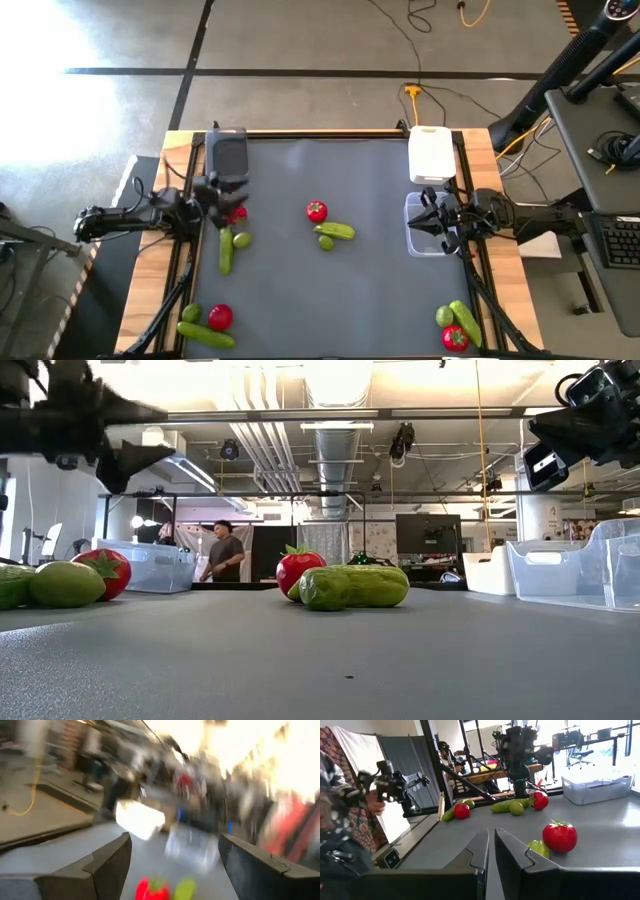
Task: Sort produce into baskets
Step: Put the cucumber into the black bin
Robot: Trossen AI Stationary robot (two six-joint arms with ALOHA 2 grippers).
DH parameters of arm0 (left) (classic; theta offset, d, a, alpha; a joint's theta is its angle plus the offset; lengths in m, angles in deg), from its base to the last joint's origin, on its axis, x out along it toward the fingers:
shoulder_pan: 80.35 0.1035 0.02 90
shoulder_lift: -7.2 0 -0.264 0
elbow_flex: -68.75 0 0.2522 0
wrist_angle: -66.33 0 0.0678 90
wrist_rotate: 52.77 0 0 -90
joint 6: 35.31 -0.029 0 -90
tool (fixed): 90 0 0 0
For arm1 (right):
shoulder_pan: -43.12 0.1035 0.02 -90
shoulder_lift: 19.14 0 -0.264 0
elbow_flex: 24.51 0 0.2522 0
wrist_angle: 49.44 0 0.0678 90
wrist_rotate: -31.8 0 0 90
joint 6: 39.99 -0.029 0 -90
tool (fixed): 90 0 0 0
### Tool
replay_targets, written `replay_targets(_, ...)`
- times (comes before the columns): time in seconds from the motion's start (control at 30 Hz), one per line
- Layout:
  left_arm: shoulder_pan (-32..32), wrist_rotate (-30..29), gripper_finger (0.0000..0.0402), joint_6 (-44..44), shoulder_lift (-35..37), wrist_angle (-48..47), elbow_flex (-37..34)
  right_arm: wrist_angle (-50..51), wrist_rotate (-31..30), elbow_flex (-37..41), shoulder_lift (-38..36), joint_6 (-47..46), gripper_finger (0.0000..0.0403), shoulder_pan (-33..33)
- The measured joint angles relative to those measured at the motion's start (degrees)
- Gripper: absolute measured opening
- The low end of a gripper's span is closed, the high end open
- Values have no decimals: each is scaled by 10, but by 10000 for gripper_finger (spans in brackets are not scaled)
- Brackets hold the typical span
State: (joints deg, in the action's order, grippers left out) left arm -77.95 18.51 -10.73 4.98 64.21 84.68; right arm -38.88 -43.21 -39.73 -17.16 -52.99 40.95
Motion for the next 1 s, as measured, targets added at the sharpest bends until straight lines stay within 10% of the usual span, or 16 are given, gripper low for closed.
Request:
replay_targets(0.17, 0, -99, 280, 219, 1, 82, 0, 0, 0, -1, 0, 0, 22, 0)
replay_targets(0.47, 1, -114, 280, 109, 0, 118, 0, 0, 0, -1, 0, 0, 22, 0)
replay_targets(1.0, -28, -53, 280, 264, -107, 278, 56, -1, 0, -2, 0, 0, 22, 0)
